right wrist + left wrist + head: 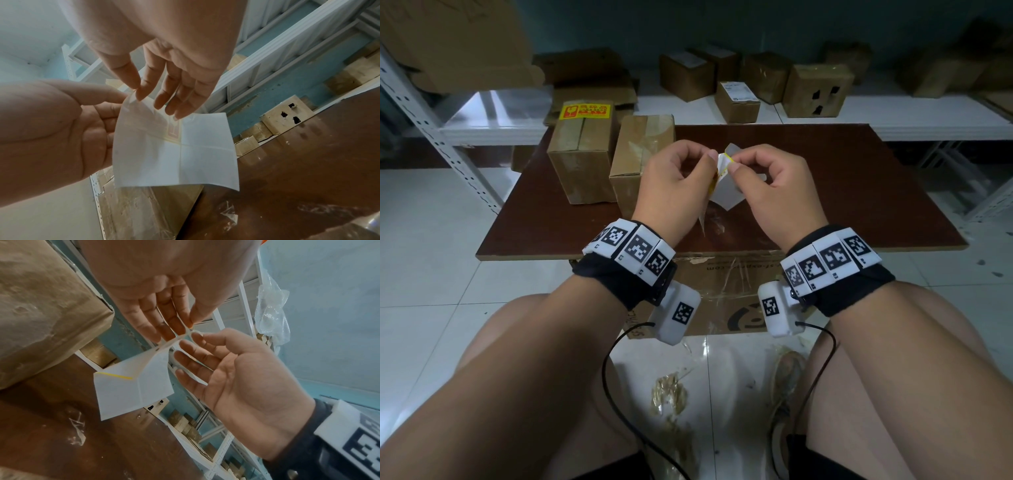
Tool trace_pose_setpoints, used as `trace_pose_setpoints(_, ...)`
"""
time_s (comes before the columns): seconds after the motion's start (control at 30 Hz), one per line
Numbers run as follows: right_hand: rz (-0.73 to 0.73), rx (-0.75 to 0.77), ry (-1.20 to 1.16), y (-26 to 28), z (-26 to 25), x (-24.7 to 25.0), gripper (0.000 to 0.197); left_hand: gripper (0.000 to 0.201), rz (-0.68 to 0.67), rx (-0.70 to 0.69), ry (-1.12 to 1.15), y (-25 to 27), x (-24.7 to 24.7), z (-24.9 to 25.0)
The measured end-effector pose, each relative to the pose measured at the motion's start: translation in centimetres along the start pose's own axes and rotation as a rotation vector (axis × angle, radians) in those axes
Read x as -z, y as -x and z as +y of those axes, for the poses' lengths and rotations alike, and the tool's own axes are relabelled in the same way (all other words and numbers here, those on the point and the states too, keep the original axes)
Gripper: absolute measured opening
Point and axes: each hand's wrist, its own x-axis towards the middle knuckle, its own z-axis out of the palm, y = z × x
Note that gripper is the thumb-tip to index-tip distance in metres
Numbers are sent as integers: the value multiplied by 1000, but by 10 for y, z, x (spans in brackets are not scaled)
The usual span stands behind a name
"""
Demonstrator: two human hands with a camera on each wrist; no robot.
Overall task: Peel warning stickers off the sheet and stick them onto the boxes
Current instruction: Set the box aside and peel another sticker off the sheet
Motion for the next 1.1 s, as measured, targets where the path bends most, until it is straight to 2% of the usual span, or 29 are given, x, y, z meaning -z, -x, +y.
trace_pose_setpoints(0.23, 1, -34, -14, 1, -2, 1, 12, 14, 14, 21, 27, -2, 1, 0)
trace_pose_setpoints(0.67, 54, -65, -61, 0, -1, 1, 16, 14, 30, 40, 47, -3, 0, 0)
trace_pose_setpoints(1.1, 67, -92, -64, -1, -4, 2, 12, 20, 25, 46, 57, -4, 1, -3)
